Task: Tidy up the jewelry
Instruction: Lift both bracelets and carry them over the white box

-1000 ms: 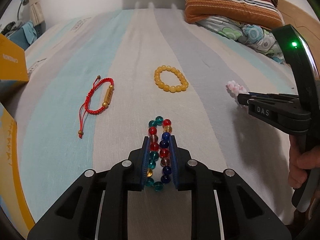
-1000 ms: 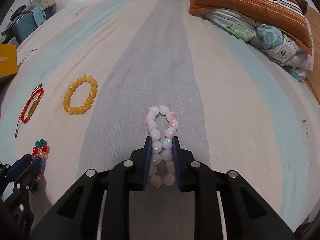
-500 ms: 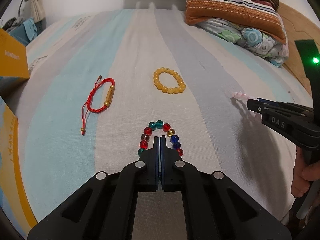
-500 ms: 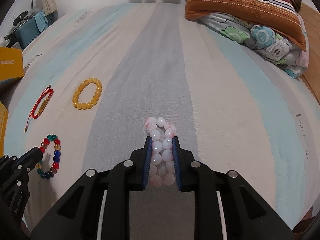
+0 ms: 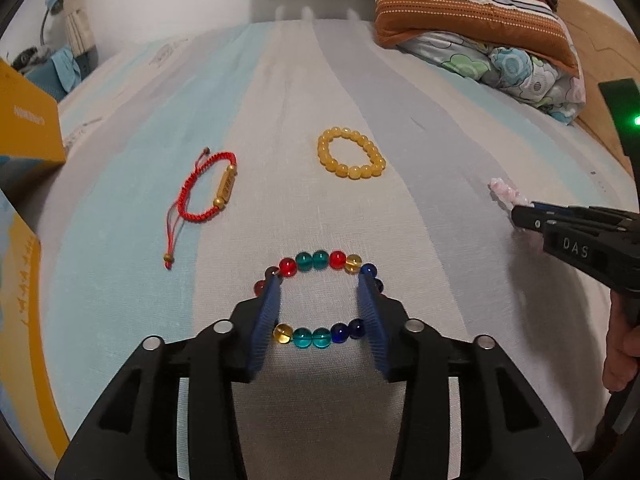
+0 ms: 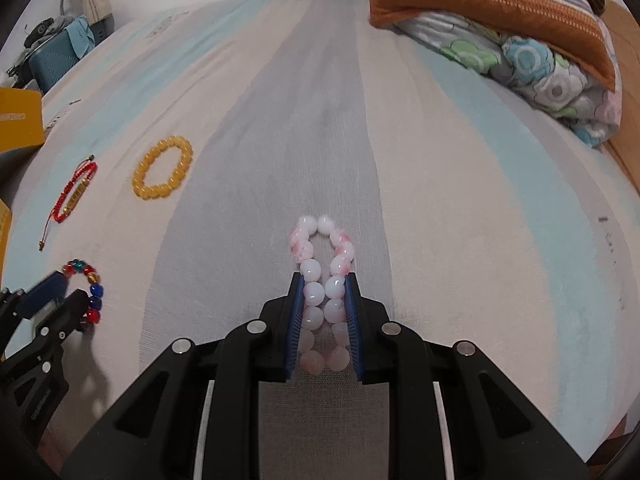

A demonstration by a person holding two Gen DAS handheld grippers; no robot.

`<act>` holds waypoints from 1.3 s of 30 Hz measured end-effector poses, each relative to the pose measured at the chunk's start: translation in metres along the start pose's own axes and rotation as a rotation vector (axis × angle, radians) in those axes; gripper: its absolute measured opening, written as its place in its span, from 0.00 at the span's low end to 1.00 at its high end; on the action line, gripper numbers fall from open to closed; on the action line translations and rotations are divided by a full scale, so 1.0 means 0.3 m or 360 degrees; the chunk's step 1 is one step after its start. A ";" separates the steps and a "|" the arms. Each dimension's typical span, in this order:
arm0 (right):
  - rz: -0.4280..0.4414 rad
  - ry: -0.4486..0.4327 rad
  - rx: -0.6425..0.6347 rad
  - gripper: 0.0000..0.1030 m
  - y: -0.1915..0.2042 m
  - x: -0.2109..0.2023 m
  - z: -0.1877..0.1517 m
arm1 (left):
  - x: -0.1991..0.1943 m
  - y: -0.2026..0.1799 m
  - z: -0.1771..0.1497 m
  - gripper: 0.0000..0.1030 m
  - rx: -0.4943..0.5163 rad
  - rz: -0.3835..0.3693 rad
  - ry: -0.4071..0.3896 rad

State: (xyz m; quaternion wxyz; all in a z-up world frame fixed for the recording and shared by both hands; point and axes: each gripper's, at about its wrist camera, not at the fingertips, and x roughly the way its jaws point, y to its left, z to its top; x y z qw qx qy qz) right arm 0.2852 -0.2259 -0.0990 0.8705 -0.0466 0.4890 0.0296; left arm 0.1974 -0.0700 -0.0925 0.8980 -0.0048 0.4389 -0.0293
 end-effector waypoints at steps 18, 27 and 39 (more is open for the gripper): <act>0.0017 0.0009 0.0000 0.19 0.000 0.010 -0.012 | 0.022 0.018 -0.024 0.14 0.0029 0.0089 0.0028; 0.0065 0.0001 0.0062 0.19 -0.038 -0.006 -0.022 | 0.002 0.010 -0.022 0.08 0.0004 0.0074 0.0073; 0.0088 -0.0064 0.0105 0.19 -0.066 -0.134 -0.037 | -0.082 -0.010 -0.031 0.08 0.0032 -0.0025 0.0085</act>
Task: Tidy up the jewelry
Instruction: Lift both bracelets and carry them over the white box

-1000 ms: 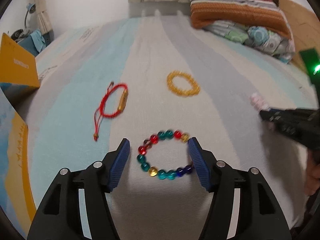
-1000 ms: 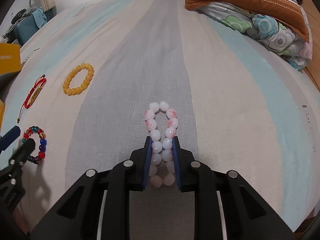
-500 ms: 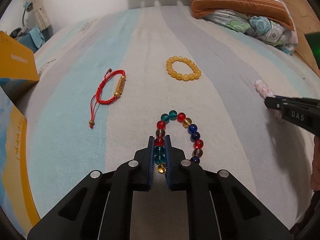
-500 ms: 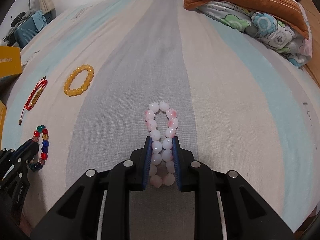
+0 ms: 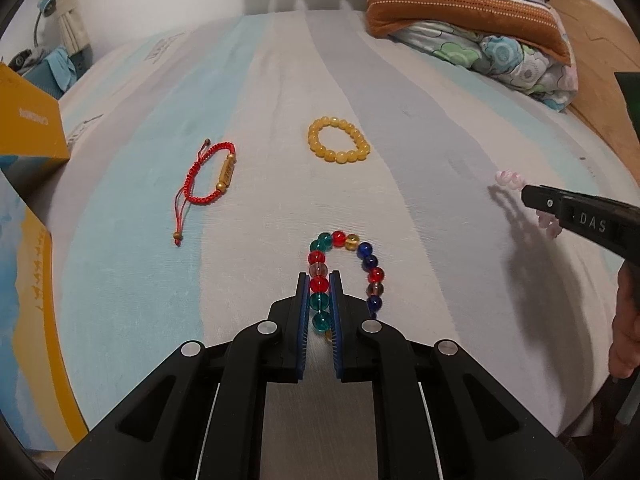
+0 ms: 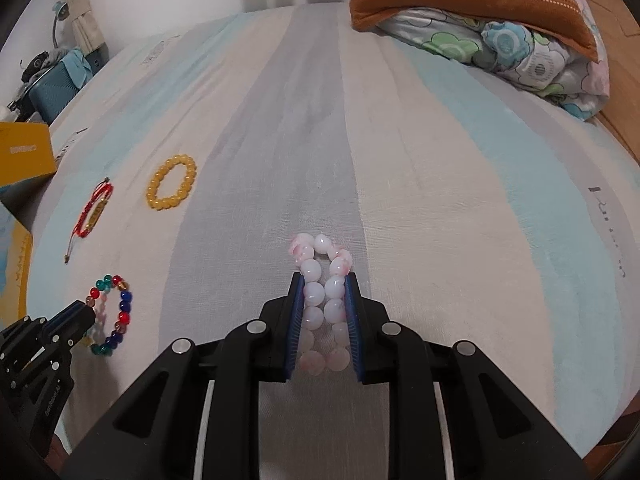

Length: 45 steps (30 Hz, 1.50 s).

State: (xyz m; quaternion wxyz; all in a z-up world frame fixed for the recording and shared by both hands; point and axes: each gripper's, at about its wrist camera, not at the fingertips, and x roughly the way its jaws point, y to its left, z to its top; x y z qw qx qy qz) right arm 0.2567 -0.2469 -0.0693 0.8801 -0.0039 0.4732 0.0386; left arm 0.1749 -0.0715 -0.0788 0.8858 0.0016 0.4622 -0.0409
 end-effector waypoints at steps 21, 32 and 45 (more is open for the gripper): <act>0.0045 -0.0074 -0.0033 0.19 0.068 -0.220 -0.022 | -0.217 0.023 -0.035 0.08 -0.0013 -0.0061 -0.0032; 0.0087 -0.0107 -0.0033 0.19 0.134 -0.343 -0.024 | -0.369 0.096 -0.044 0.08 -0.0045 -0.0064 -0.0090; 0.0025 -0.0221 -0.0125 0.19 0.295 -0.482 -0.001 | -0.510 0.231 -0.025 0.08 -0.0103 -0.0002 -0.0148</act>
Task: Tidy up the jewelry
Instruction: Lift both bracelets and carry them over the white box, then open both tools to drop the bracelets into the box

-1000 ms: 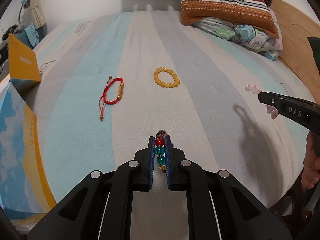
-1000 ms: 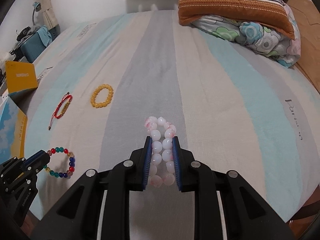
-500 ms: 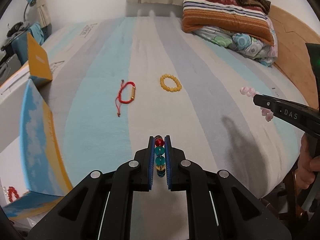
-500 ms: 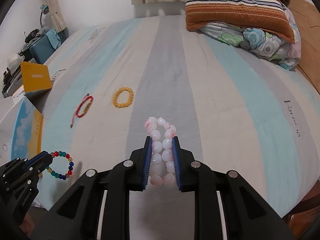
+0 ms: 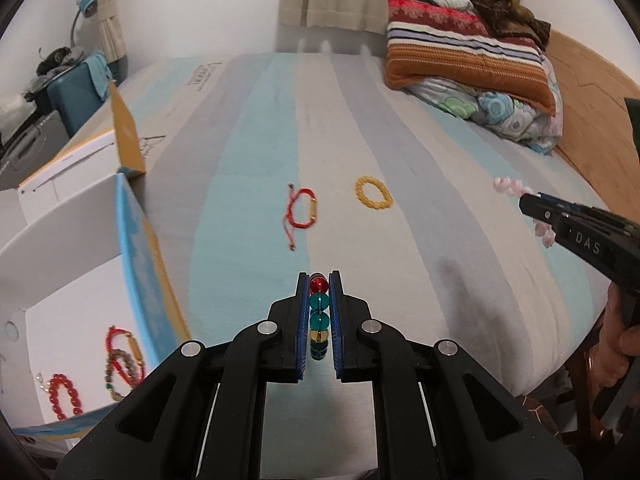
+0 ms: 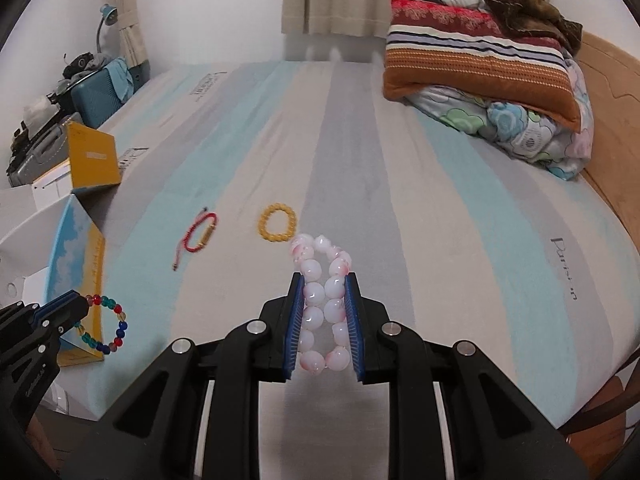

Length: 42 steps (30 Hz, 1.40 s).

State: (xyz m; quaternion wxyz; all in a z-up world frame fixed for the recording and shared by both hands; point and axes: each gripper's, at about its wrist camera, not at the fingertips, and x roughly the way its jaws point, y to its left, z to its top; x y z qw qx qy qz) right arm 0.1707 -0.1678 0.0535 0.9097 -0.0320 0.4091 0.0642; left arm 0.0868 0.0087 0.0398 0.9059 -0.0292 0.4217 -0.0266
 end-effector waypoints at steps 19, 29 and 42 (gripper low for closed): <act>0.0143 -0.0006 -0.0165 0.19 0.377 -0.033 0.053 | -0.188 0.297 0.045 0.08 -0.0143 0.0104 -0.0117; 0.0325 -0.0038 -0.0312 0.19 0.691 -0.057 0.049 | -0.298 0.542 -0.030 0.08 -0.0269 0.0278 -0.0122; 0.0511 -0.0025 -0.0501 0.19 1.057 -0.066 0.005 | -0.356 0.835 -0.181 0.08 -0.0437 0.0438 -0.0055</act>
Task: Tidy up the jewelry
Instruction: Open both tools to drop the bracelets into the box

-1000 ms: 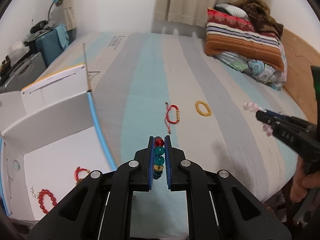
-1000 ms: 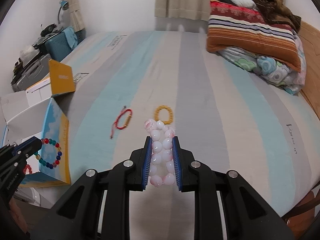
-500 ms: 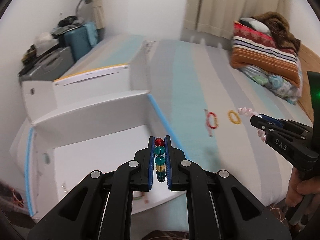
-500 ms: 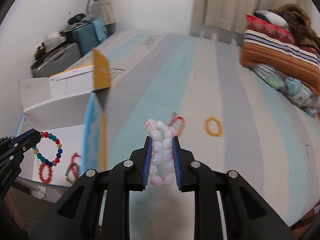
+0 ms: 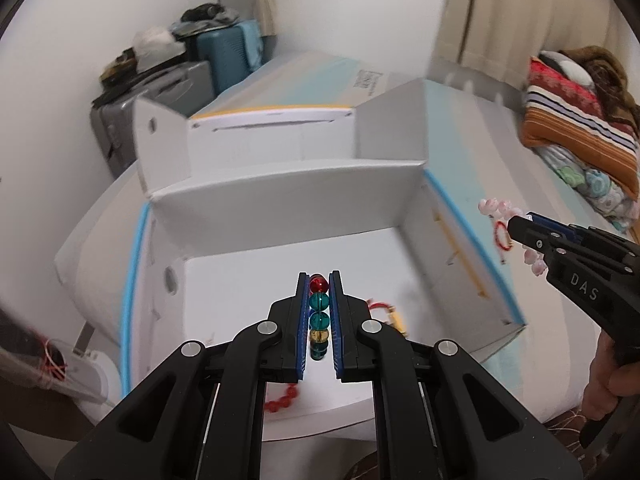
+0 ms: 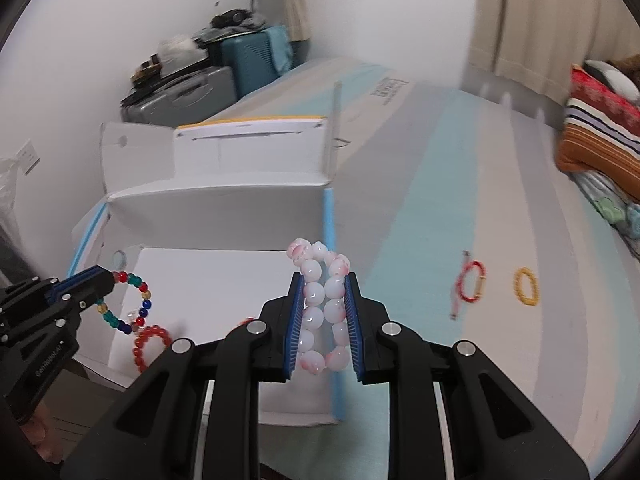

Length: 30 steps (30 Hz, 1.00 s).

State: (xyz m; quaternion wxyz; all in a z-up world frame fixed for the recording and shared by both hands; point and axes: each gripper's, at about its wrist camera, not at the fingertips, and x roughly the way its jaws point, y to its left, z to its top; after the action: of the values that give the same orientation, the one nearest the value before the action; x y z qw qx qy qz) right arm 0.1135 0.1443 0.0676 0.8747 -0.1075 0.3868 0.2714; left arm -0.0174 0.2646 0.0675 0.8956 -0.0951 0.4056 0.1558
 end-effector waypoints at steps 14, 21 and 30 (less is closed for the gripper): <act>0.0043 0.0365 -0.0108 0.19 0.184 0.231 -0.066 | 0.173 0.176 -0.073 0.08 -0.0188 0.0050 0.0261; 0.0068 0.0450 -0.0102 0.19 0.200 0.293 -0.092 | 0.224 0.194 -0.099 0.08 -0.0204 0.0049 0.0314; 0.0108 0.0414 -0.0118 0.35 0.210 0.277 -0.098 | 0.212 0.189 -0.085 0.11 -0.0200 0.0056 0.0280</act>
State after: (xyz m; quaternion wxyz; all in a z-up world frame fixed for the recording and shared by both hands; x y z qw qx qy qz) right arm 0.1062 0.2173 -0.0119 0.8030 -0.1609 0.4900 0.2986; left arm -0.0159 0.3227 0.0003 0.8460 -0.1574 0.4736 0.1876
